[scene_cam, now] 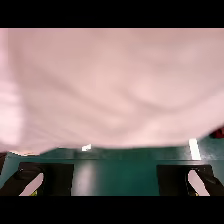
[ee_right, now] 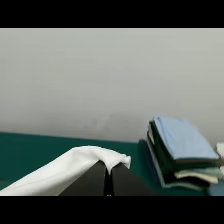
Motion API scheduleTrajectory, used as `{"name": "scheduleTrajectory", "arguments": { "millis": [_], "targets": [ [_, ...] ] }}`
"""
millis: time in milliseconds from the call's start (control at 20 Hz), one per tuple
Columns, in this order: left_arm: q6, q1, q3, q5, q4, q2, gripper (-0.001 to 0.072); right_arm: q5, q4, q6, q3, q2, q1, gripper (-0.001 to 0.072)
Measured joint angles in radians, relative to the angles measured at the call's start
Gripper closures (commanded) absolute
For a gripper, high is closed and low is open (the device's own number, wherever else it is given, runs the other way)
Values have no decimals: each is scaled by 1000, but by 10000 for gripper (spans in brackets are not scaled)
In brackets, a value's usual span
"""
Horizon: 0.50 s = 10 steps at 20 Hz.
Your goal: Fold the shirts.
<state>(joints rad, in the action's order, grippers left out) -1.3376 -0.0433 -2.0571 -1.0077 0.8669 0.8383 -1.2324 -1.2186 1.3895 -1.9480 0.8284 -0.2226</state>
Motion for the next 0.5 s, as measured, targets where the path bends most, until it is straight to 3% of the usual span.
{"name": "scheduleTrajectory", "arguments": {
  "millis": [300,500],
  "targets": [
    [-38,0,379,-193,22,176,685,-209,-11,29,193,252,51,696],
    [-3,0,534,-204,27,385,685,-234,-11,31,312,492,129,696]
  ]
}}
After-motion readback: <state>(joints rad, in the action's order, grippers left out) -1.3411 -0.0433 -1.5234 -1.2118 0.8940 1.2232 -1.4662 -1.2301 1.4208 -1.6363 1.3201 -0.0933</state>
